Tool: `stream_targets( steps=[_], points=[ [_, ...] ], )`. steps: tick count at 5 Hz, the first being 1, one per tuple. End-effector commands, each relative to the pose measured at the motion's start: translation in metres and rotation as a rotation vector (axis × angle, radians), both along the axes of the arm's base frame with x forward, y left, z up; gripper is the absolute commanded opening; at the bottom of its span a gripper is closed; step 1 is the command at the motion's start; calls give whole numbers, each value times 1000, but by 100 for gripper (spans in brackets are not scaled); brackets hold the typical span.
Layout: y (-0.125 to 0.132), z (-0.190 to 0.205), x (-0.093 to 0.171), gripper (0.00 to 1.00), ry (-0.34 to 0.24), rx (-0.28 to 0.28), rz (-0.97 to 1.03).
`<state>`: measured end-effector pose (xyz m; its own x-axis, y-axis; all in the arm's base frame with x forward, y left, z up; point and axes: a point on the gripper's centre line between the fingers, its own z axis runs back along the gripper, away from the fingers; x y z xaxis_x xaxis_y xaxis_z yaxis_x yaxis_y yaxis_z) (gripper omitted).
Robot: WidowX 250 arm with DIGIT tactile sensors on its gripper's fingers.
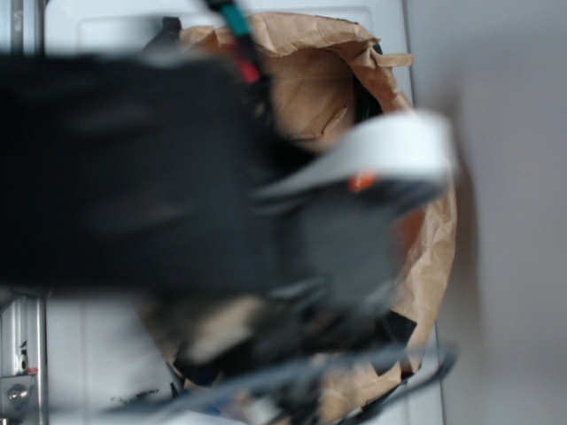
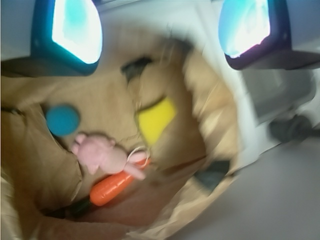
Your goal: Grab the green sponge.
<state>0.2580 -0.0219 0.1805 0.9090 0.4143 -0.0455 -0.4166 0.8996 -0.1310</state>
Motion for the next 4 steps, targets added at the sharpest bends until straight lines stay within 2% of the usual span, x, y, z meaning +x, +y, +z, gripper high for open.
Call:
stream_targets(
  steps=[1,3,4],
  points=[
    [43,-43,33,100,-135,43,103],
    [27,-82,11,100,-270,43,96],
    [15,-83,8,100,-258,-11,146]
  ],
)
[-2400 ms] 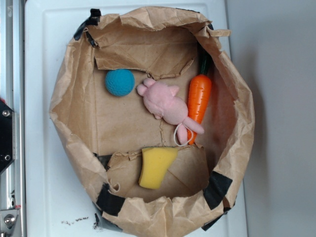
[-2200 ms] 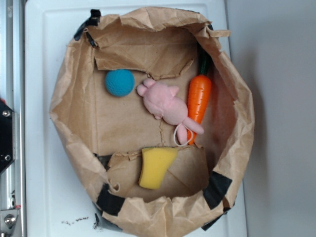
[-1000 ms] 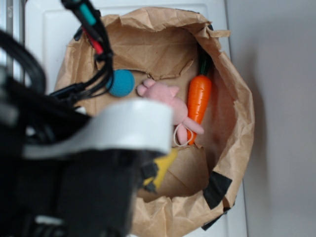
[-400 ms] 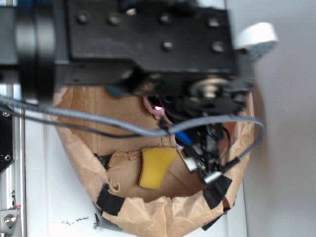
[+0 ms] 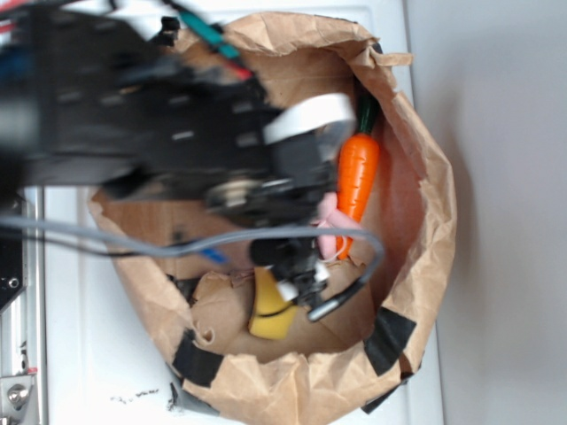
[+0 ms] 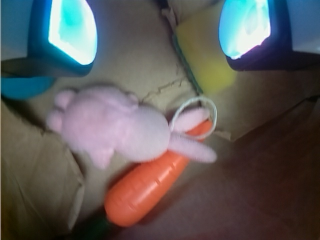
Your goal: Grab the green sponge.
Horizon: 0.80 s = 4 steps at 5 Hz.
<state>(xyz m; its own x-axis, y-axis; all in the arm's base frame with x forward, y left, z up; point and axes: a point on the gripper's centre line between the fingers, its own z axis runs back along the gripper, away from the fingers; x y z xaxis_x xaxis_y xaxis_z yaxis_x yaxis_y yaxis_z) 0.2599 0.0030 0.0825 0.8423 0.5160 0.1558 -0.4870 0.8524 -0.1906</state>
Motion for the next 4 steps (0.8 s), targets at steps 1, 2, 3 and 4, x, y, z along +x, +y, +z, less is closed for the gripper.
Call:
stream_targets(
  steps=[1,2,3,4],
  points=[
    [-26,24,11,100,-58,-94,105],
    [-40,9,9,100,-60,-30,123],
    [-45,-13,2,100,-82,27,98],
    [-44,-31,10,100,-102,74,107]
  ],
)
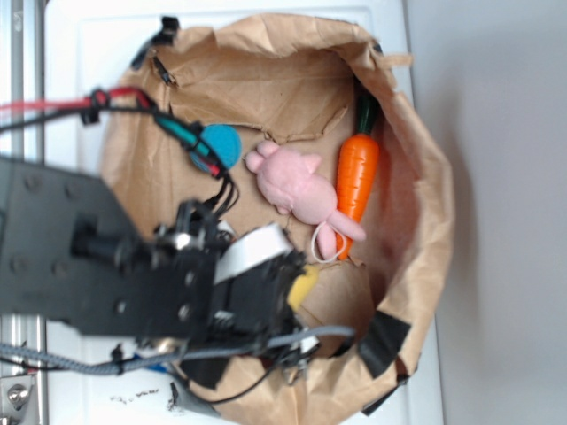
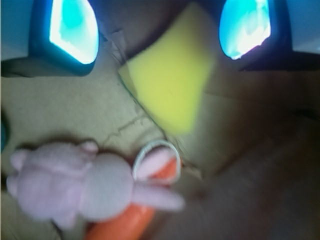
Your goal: Grab the green sponge.
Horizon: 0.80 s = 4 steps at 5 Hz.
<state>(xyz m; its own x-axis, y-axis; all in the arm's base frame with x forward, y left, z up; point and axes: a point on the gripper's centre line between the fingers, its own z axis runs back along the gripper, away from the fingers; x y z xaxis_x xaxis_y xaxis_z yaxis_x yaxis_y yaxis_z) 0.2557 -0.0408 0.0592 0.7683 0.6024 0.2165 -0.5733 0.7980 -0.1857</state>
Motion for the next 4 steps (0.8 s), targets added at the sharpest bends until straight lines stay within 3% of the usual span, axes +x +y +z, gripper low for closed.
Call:
stream_targets(
  steps=[1,2,3,4],
  points=[
    [3,-18,20,100,-58,78,27],
    [6,-25,23,81,-59,110,47],
    [9,-4,19,0,-25,77,66],
    [31,42,15,0,45,20,112]
  ],
)
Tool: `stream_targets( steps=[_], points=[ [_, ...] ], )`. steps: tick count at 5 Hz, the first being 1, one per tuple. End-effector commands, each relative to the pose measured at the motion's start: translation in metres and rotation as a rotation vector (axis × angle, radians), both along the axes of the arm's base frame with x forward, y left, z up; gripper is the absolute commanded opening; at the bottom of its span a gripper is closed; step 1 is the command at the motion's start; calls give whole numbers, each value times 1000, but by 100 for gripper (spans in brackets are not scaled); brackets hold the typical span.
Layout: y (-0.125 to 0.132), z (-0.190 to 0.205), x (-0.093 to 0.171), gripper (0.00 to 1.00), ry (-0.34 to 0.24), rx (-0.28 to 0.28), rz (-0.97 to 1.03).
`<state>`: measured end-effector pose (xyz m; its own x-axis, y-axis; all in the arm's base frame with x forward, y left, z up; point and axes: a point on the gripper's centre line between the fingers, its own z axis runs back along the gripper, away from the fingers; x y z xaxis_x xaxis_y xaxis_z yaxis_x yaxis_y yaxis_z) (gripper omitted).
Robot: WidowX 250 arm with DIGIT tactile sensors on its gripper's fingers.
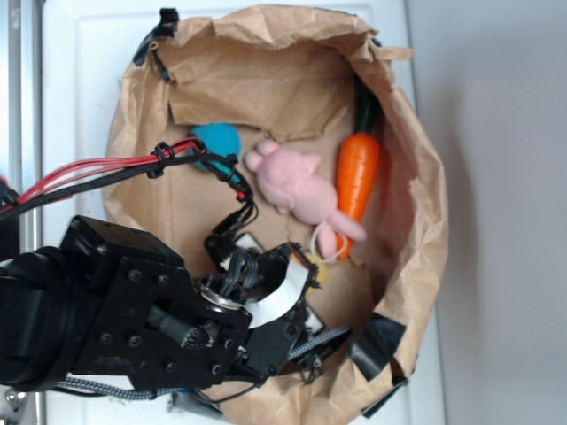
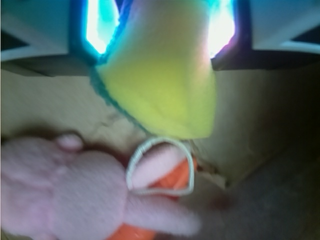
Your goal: Grab the green sponge.
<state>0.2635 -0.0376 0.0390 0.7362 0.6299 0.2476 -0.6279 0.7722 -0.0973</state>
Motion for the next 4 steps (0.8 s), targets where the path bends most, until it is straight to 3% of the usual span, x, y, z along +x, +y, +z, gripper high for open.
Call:
stream_targets(
  steps=[1,2,3,4],
  points=[
    [65,109,7,0,38,-64,117],
    [86,143,0,0,8,-53,92],
    [94,177,-8,0,20,-93,33],
    [82,170,-15,0,-59,-54,5]
  ],
)
